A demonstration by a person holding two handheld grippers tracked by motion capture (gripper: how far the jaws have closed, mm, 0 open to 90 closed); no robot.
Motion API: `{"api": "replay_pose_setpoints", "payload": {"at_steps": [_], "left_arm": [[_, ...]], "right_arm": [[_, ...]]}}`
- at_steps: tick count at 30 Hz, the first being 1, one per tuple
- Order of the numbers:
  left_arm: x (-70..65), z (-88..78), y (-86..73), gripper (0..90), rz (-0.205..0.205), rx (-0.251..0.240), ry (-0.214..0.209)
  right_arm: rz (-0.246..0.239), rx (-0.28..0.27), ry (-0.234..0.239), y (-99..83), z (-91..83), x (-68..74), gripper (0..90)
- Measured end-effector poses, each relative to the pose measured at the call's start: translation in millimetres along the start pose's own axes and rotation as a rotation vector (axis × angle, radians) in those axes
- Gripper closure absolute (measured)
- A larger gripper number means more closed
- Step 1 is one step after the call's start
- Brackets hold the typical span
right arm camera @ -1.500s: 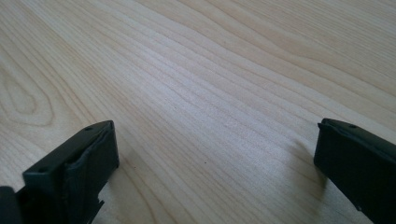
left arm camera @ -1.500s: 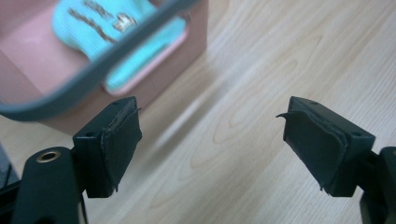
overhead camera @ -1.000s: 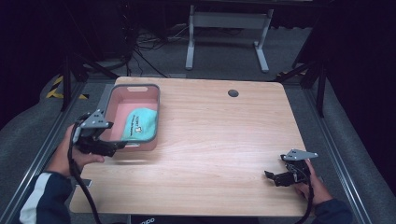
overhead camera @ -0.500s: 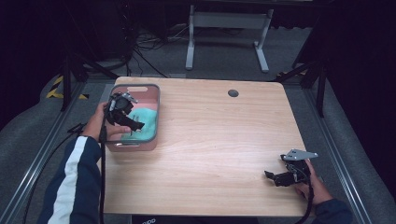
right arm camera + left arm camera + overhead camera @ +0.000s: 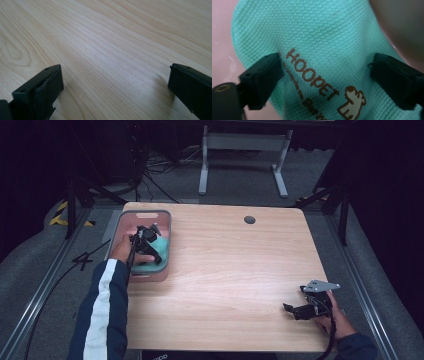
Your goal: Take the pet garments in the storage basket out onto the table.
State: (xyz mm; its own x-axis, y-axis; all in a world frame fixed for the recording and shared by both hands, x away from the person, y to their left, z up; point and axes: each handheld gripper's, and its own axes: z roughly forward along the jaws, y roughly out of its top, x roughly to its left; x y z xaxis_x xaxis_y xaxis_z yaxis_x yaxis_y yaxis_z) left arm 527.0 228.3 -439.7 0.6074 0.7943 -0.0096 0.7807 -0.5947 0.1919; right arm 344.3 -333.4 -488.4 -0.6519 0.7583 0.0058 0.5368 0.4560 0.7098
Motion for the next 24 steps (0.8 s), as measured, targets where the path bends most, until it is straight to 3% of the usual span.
{"api": "replay_pose_setpoints", "payload": {"at_steps": [3, 8, 12, 14, 15, 16, 17, 18, 20, 23, 24], "left_arm": [[3.4, 1.4, -2.0, 8.6, -0.034, -0.001, -0.029], [2.1, -0.1, 0.4, 11.7, -0.03, 0.02, -0.031], [-1.7, -4.5, 3.9, 26.6, 0.01, 0.045, -0.05], [-1.9, -5.8, 4.1, 38.4, 0.007, 0.047, -0.067], [-1.8, -6.9, 4.0, 38.4, 0.007, 0.045, -0.077], [0.1, -8.3, 2.1, 48.3, 0.007, 0.028, -0.091], [0.1, -8.3, 2.1, 52.7, 0.007, 0.028, -0.091], [1.8, -9.0, 0.2, 52.7, -0.007, 0.017, -0.103], [3.6, -9.5, -2.6, 61.0, -0.018, -0.001, -0.118], [5.4, -10.5, -5.4, 66.1, -0.005, -0.02, -0.126], [5.0, -12.2, -6.2, 67.6, -0.007, -0.023, -0.106]], "right_arm": [[-0.001, 0.0, 0.0, 0.0, 0.0, 0.0, 0.3], [-0.001, 0.0, 0.0, 0.0, 0.0, 0.0, 0.3], [-0.001, 0.0, 0.0, 0.0, 0.0, 0.0, 0.3], [-0.001, 0.0, 0.0, 0.0, 0.0, 0.0, 0.3], [-0.001, 0.0, 0.0, 0.0, 0.0, 0.0, 0.3], [-0.001, 0.0, 0.0, 0.0, 0.0, 0.0, 0.3], [-0.001, 0.0, 0.0, 0.0, 0.0, 0.0, 0.3], [-0.001, 0.0, 0.0, 0.0, 0.0, 0.0, 0.3], [0.002, -0.002, 0.0, 0.1, -0.1, 0.3, 0.6], [0.001, -0.002, 0.001, 0.0, -0.1, 0.3, 0.6], [0.002, -0.002, 0.0, 0.0, -0.1, 0.3, 0.6]]}}
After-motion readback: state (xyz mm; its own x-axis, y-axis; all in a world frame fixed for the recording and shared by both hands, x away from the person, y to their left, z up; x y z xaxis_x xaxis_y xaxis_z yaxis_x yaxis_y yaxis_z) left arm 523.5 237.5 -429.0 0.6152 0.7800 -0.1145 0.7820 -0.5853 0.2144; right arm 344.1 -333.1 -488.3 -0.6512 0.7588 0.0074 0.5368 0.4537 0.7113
